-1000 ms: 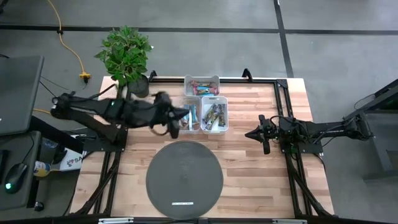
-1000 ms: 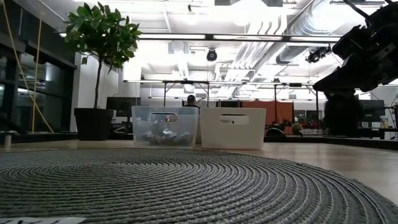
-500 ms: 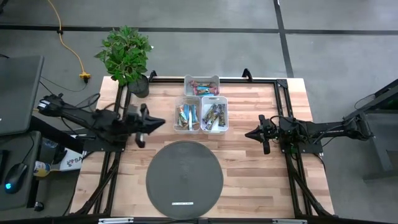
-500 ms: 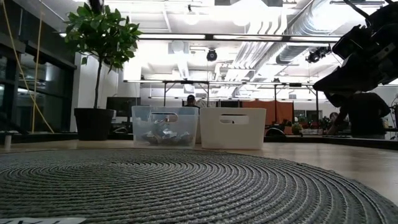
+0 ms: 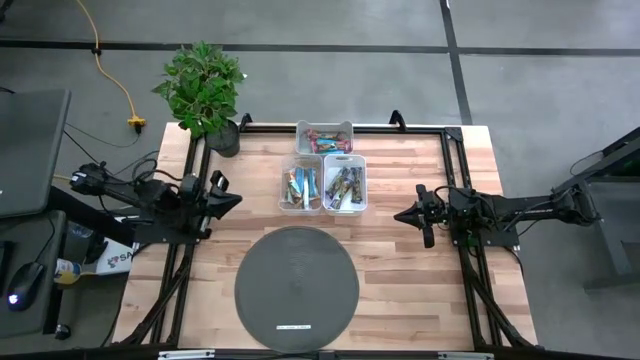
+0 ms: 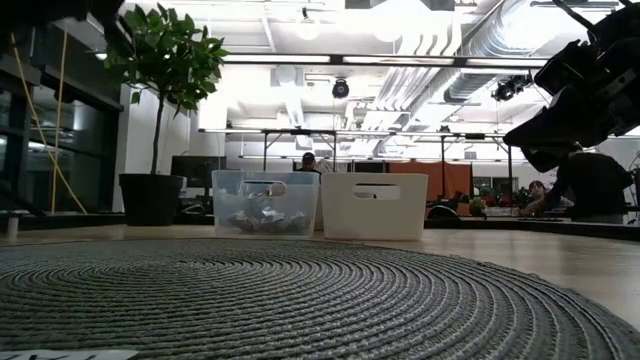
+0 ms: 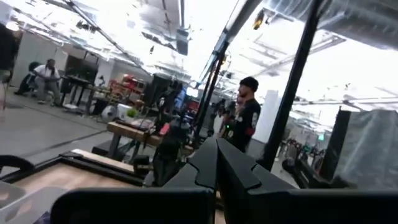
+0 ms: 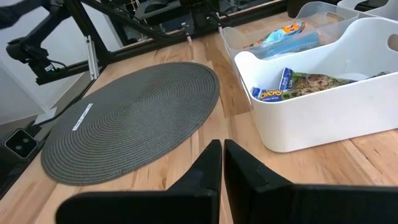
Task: Pick and place Granola Bars by type
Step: Return to Home Position
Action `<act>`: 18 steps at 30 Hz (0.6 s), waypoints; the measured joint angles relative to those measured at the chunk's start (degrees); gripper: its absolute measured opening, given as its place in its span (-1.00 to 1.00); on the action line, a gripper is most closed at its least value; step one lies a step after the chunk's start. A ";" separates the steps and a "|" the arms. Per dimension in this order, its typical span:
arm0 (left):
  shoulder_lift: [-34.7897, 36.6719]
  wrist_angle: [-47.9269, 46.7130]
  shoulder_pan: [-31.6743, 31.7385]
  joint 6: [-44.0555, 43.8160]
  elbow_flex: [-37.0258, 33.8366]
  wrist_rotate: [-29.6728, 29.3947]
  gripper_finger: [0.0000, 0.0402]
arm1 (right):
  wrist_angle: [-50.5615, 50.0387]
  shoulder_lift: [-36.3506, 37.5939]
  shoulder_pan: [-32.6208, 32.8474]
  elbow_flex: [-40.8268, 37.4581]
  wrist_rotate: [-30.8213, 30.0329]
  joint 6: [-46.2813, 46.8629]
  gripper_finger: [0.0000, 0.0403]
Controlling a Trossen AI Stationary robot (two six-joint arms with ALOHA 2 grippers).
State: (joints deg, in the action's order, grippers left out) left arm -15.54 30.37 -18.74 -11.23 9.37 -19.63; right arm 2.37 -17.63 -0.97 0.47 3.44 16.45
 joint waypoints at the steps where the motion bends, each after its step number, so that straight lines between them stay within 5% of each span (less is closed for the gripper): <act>1: 0.98 -0.07 0.01 0.38 -0.76 0.61 -1.00 | 0.00 0.00 0.00 0.02 -0.02 0.00 -1.00; 18: 11.00 -0.54 0.02 -0.64 -8.53 5.16 -1.00 | 0.00 0.00 0.00 0.01 0.00 -0.01 -1.00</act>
State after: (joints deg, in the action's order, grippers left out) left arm -4.54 29.83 -18.72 -11.88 0.84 -14.47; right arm 2.37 -17.63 -0.97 0.48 3.44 16.44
